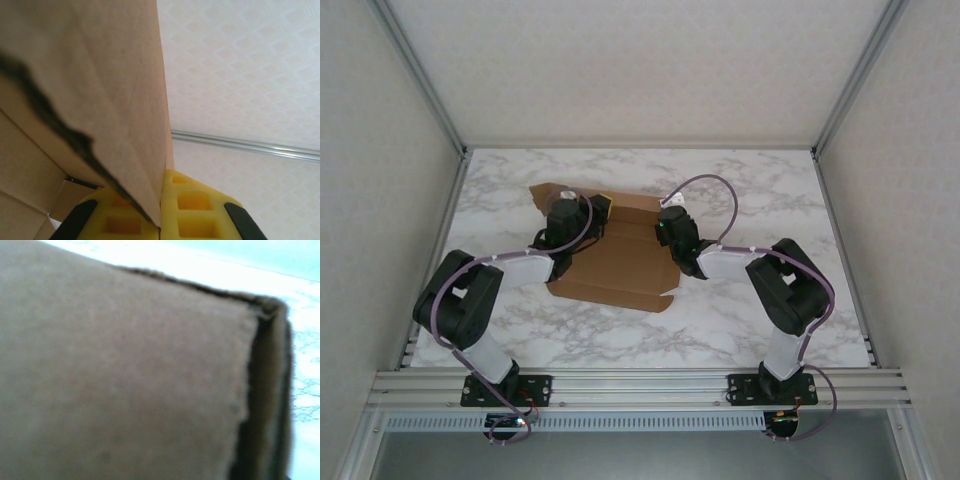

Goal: Fold the paper box

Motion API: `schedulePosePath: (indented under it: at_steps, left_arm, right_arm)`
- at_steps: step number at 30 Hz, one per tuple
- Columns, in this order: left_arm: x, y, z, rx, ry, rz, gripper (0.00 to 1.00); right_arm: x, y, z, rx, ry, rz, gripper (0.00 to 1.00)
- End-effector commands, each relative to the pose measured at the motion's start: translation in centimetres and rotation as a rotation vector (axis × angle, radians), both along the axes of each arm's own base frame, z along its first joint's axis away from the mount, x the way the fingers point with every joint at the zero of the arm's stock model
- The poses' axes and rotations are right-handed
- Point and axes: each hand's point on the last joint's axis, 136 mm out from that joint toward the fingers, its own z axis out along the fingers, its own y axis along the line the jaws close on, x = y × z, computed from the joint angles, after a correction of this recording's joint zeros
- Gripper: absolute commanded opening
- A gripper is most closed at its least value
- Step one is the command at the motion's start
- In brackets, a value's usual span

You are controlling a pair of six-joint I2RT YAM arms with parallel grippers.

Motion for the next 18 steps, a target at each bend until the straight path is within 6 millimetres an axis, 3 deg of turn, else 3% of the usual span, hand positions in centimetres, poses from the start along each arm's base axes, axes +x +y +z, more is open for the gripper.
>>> schedulePosePath:
  at_steps: [1,3,8,18]
  left_arm:
    - [-2.1,-1.0,-2.4,0.001,0.107,-0.035,0.00]
    - [-2.1,-0.8,-2.7,0.000,0.113,-0.028,0.00]
    - [-2.1,-0.6,-2.9,0.010,0.122,-0.014,0.00]
    - [-2.1,-0.2,-3.0,0.021,0.127,0.007,0.00]
  right_arm:
    - [0.1,1.1,0.0,0.024,-0.004,0.062,0.38]
    - [-0.3,1.7,0.3,0.040,-0.010,0.117,0.50]
    - [-1.2,2.2,1.0,0.073,-0.019,0.185,0.61]
    - [-1.0,-0.9,-0.2,0.073,-0.004,0.068,0.60]
